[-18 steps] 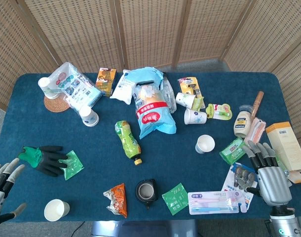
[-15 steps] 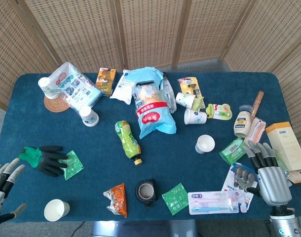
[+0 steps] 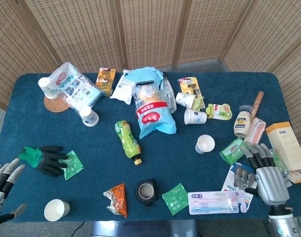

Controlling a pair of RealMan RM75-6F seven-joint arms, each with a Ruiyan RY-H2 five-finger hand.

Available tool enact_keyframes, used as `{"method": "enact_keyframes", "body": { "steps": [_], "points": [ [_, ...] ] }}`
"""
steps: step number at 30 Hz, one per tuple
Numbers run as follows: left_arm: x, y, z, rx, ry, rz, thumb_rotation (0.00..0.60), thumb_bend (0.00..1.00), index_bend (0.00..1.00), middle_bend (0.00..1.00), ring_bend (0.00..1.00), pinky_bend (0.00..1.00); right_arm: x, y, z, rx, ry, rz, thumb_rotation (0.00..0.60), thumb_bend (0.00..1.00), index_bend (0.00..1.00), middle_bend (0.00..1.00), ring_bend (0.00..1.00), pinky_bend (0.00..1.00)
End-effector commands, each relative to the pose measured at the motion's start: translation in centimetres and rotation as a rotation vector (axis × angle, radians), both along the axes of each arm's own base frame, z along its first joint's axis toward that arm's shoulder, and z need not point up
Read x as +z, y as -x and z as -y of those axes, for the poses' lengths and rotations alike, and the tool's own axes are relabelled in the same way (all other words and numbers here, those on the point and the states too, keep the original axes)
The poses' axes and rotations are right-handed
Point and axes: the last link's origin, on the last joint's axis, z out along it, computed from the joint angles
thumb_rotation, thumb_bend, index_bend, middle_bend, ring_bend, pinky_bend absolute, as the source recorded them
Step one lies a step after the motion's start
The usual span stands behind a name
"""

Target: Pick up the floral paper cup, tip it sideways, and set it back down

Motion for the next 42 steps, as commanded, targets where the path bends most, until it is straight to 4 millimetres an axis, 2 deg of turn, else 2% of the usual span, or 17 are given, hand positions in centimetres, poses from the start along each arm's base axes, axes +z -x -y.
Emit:
{"method": "enact_keyframes", "body": {
  "steps": [1,6,14,26,30,42],
  "points": [
    [0.1,0.0,0.0,0.001,-0.001,0.004,0.600,0.24,0.00,0.00,0.00,0.00,-0.6,0.0,0.3,-0.007,-0.045,0.038,0.600,0.08,0.12,0.00,0.00,0.00],
    [0.2,0.1,0.0,0.007,-0.007,0.008,0.600,0.24,0.00,0.00,0.00,0.00,-1.6,0.4,1.5,-0.025,-0.124,0.095,0.600,0.08,0.13,0.00,0.00,0.00],
    [0.3,0.0,-0.1,0.008,-0.011,0.009,0.600,0.24,0.00,0.00,0.00,0.00,-2.9,0.9,4.6,-0.062,-0.178,0.116,0.600,0.08,0.11,0.00,0.00,0.00],
    [0.3,0.1,-0.2,0.012,-0.013,0.010,0.600,0.24,0.00,0.00,0.00,0.00,-5.7,0.2,8.7,-0.126,-0.241,0.110,0.600,0.05,0.06,0.00,0.00,0.00],
    [0.3,0.1,-0.3,0.015,-0.013,0.012,0.600,0.24,0.00,0.00,0.00,0.00,-6.8,-0.5,10.0,-0.142,-0.261,0.114,0.600,0.02,0.07,0.00,0.00,0.00],
    [0.4,0.2,-0.5,0.024,-0.015,0.017,0.600,0.24,0.00,0.00,0.00,0.00,-9.4,-1.0,13.6,-0.228,-0.286,0.164,0.600,0.03,0.13,0.00,0.00,0.00]
  ]
}}
